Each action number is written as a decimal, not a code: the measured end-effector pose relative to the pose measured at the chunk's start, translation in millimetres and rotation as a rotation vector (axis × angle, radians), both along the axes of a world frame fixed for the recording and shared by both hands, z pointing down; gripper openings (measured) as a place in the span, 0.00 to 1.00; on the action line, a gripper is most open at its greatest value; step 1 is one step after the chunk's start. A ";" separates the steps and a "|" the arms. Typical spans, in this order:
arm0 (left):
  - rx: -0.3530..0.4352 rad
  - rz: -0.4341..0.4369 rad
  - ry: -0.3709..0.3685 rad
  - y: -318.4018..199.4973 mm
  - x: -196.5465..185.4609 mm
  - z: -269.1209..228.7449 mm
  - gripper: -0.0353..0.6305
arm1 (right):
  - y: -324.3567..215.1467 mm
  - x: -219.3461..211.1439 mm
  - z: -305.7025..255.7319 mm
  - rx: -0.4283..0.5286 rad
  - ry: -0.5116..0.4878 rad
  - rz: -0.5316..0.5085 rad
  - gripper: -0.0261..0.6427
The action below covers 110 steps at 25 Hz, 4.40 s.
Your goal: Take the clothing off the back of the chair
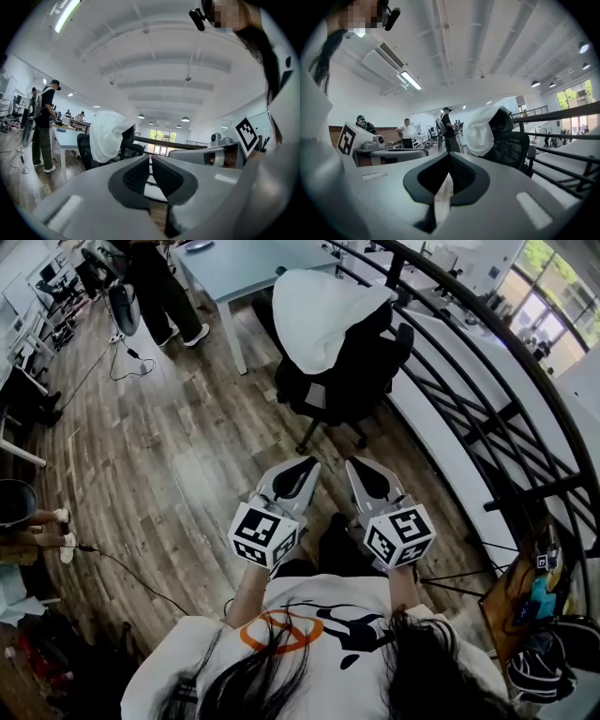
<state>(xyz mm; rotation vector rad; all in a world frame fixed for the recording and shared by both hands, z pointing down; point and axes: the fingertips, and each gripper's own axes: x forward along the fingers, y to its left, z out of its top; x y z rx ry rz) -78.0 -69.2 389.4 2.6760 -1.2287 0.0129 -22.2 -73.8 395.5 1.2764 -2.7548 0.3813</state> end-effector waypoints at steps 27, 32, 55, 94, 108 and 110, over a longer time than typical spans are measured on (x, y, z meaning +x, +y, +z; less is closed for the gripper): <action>0.074 -0.328 -0.083 -200.9 20.6 -23.0 0.33 | -208.7 59.1 -15.6 0.047 -0.031 -0.296 0.22; 0.107 -0.401 -0.099 -218.1 11.8 -34.5 0.38 | -229.5 56.5 -23.6 0.073 -0.043 -0.370 0.31; 0.109 -0.367 -0.072 -269.9 -46.6 -59.4 0.59 | -302.9 21.1 -54.4 0.058 -0.207 -0.385 0.60; 0.037 -0.018 -0.069 -340.1 -41.8 -34.9 0.27 | -331.6 -59.5 -43.1 0.002 -0.172 -0.482 0.13; 0.224 0.010 0.050 -289.0 -17.7 -109.5 0.20 | -287.8 -38.2 -104.5 0.108 -0.322 -0.539 0.13; 0.253 0.017 0.047 -281.6 -9.1 -119.9 0.20 | -281.3 -29.6 -113.4 0.117 -0.350 -0.545 0.13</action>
